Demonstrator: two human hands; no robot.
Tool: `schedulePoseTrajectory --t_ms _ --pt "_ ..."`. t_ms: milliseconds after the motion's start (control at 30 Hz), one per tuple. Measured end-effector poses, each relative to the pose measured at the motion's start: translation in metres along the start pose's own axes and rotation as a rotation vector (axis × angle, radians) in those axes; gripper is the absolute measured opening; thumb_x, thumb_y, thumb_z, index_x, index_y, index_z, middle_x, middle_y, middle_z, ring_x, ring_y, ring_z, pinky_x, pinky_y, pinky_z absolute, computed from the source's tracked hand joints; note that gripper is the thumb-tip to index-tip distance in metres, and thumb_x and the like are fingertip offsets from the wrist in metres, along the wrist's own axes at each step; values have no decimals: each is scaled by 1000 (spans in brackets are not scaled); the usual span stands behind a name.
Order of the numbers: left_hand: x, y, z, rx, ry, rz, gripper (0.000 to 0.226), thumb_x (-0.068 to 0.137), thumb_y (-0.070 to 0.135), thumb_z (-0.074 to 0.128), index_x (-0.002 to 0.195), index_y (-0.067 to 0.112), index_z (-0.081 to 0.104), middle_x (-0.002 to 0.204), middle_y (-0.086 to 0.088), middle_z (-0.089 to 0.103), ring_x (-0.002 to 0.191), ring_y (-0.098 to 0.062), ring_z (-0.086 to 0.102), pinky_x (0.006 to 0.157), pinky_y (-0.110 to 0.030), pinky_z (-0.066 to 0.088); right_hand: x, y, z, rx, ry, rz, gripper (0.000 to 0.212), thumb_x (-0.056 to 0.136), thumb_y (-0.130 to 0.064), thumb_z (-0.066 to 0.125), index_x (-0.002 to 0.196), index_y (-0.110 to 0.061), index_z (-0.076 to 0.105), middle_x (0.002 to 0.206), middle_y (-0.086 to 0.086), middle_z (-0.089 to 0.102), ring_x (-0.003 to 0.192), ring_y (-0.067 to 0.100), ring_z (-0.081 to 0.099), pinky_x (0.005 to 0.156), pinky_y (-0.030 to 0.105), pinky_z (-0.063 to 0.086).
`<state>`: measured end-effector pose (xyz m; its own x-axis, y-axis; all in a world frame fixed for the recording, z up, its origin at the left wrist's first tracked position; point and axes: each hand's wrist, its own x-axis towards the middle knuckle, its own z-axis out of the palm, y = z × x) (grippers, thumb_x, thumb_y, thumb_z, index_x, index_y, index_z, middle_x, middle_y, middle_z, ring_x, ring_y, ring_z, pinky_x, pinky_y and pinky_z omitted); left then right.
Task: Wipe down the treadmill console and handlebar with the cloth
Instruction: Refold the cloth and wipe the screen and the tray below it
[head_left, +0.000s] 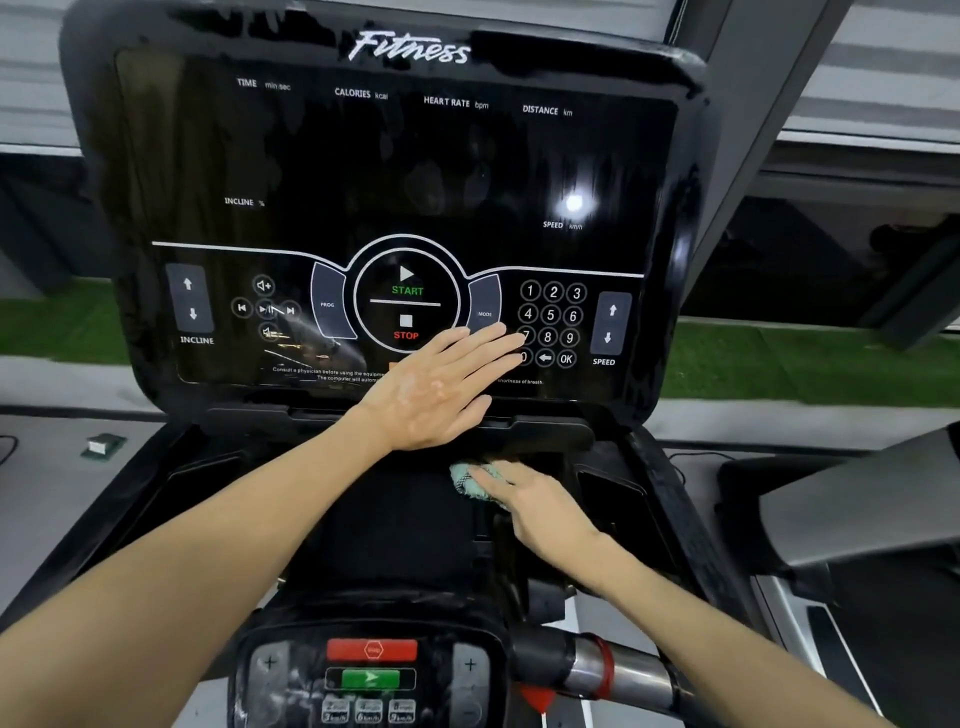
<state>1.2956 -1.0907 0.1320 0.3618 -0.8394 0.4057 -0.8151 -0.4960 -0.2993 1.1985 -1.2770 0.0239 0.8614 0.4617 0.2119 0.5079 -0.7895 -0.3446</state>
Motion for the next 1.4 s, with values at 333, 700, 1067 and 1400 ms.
schedulePoseTrajectory --t_ms 333,700,1067,1400 --pt "0 0 -1 20 -43 -2 55 97 30 39 148 8 37 158 -10 32 147 -26 28 117 -43 26 -18 -25 2 43 -14 -44 50 95 -42 41 132 -12 55 145 13 44 132 28 45 94 39 52" --pt "1 0 0 14 -47 -14 54 97 30 38 146 7 41 158 -9 32 147 -26 28 117 -43 24 -76 39 -13 27 78 224 37 92 -27 54 126 -14 62 139 4 52 103 28 68 79 40 58" --pt "3 2 -3 66 -98 15 55 100 31 35 150 8 35 159 -8 29 147 -26 28 116 -42 26 -40 10 -4 176 88 107 38 98 -13 45 133 -2 53 139 18 50 134 28 44 110 19 32" --pt "51 58 9 110 -97 211 63 103 34 32 156 8 12 165 -7 8 151 -23 13 120 -40 16 -106 27 -15 163 -5 95 49 93 -3 50 141 -14 47 153 9 34 134 23 44 109 26 37"
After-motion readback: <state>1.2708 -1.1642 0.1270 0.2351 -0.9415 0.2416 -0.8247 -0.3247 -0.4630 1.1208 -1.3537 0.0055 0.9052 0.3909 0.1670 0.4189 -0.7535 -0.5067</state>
